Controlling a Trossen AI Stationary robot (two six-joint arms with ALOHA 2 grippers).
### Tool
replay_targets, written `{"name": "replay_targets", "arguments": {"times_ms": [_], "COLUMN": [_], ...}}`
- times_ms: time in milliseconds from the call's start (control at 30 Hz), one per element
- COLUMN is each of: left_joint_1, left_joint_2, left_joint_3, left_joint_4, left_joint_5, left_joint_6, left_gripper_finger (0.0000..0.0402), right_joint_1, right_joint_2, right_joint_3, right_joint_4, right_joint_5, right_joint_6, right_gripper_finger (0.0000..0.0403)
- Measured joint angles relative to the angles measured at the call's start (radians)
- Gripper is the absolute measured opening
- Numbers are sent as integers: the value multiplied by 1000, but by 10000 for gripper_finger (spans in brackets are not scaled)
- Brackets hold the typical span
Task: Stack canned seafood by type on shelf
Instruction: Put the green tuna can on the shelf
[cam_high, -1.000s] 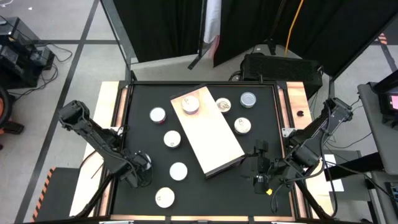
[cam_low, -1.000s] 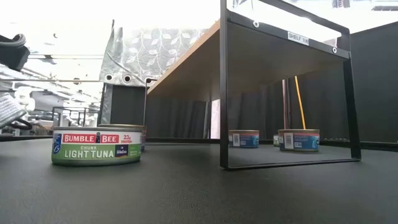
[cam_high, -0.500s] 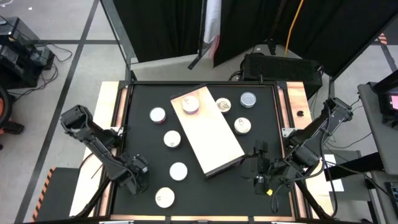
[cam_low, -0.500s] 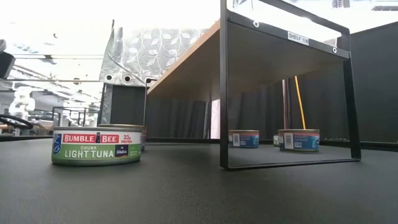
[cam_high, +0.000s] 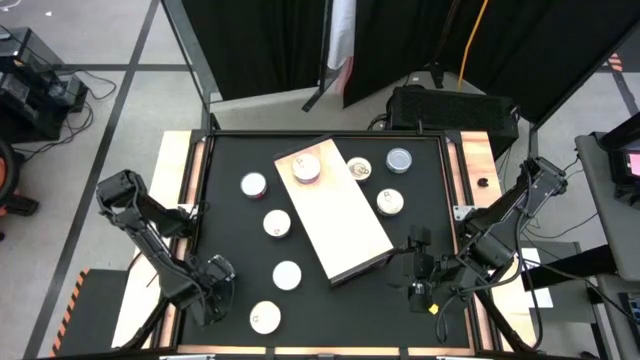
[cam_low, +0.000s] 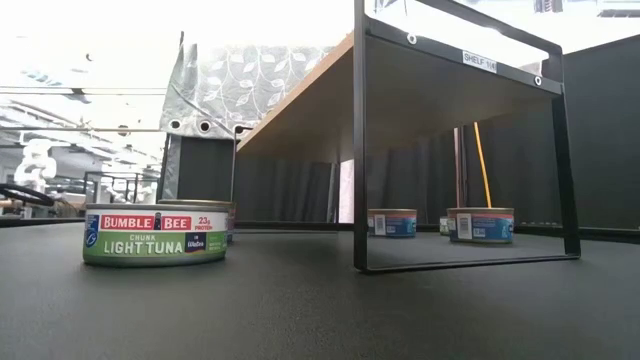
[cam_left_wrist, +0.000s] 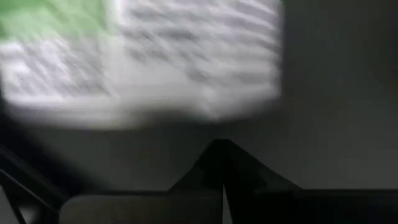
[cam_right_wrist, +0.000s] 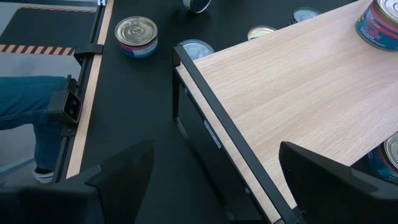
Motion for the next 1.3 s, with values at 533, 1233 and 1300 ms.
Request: {"name": "replay_targets", "arguments": {"times_ms": [533,1233,1300], "left_joint_1": [123,152,154], "left_joint_2": [-100,-75,-75], "left_joint_3": [387,380,379], "left_joint_4": [-410,-457,-456], "left_joint_5": [-34,-53,-60], "left_joint_6": [612,1390,1400], "left_gripper_finger": [34,319,319], "right_joint_1": [0,19,19], "right_joint_2": [0,0,0], "right_joint_3": [0,0,0], "right_joint_4": [10,8,8], "right_joint_5": [0,0,0], "right_joint_6": [0,0,0], "right_gripper_finger": [338,338,338]}}
